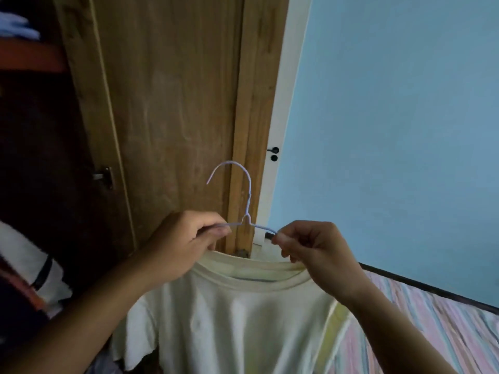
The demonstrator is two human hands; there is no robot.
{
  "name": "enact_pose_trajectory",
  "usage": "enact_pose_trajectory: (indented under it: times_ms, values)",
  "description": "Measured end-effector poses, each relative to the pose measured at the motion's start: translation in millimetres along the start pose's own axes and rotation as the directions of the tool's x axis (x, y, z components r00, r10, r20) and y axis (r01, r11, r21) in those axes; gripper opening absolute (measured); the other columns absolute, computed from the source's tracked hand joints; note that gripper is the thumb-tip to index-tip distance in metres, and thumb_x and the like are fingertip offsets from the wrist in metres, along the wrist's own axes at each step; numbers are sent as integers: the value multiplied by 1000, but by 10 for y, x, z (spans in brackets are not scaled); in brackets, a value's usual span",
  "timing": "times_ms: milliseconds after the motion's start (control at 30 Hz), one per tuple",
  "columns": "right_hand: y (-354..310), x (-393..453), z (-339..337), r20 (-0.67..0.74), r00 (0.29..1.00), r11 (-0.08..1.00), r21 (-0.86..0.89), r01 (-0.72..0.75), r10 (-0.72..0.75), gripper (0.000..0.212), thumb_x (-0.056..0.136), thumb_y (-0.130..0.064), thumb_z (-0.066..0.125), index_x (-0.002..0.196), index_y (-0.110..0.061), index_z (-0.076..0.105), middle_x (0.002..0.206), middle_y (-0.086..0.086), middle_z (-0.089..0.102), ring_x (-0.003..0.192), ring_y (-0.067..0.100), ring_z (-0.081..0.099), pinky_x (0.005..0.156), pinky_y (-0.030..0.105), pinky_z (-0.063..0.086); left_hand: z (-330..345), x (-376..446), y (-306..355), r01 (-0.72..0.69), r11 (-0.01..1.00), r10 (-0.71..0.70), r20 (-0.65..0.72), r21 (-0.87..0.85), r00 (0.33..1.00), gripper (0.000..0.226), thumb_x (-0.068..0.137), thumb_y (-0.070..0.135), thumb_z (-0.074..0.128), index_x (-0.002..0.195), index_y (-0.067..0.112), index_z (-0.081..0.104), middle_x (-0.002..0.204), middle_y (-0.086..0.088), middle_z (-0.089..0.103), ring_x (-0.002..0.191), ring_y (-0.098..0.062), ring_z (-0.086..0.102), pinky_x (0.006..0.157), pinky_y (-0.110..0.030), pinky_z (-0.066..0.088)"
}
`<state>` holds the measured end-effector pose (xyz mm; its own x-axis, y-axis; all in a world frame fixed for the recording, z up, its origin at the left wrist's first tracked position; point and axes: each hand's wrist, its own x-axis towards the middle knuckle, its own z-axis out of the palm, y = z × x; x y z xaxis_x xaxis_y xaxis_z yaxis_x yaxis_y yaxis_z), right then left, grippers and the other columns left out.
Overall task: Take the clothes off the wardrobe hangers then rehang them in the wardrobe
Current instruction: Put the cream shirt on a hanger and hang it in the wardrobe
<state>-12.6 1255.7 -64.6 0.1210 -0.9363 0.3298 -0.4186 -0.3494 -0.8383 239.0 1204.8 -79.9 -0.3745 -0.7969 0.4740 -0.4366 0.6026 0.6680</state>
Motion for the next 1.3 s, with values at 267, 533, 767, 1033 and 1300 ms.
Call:
enact_pose_trajectory:
  times_ms: [267,533,767,1033,1300]
  values:
    - [-285,389,678,126,983,991,0,133,-132,15,95,-16,65,84,-19,75,67,3,65,59,12,54,59,34,46,-551,-254,-189,59,998,-59,-47,5,997,31,89,38,54,82,13,70,61,-1,56,60,-5,50,61,-33,43]
    - [-672,783,1522,215,972,995,39,87,-94,22,96,-11,61,76,-14,72,60,-5,63,54,6,53,56,21,42,-1335,-501,-615,129,983,-113,-125,128,986,14,90,22,70,103,22,76,91,7,72,87,-5,66,77,-29,51]
    - [-845,1077,2097,183,982,996,-63,63,-51,22,95,-16,62,77,-20,73,66,-3,69,53,6,56,54,21,44,-2151,-728,-1372,457,756,-423,-183,468,887,58,97,59,38,141,23,51,145,5,50,141,-13,35,115,-35,29]
    - [-957,1376,2492,102,993,990,-126,65,-52,23,94,-22,63,73,-19,73,66,2,69,52,9,58,52,25,47,-2562,-1033,-1820,515,470,-550,-219,717,806,42,104,40,32,127,16,58,145,-7,50,146,-22,23,115,-38,22]
    - [-1091,1887,2798,92,992,982,-160,103,-89,26,93,-22,65,68,-20,71,60,-1,66,50,6,56,52,28,45,-2632,-1168,-1827,542,435,-535,-278,719,798,35,102,41,41,121,20,60,127,-3,59,127,-21,46,102,-37,38]
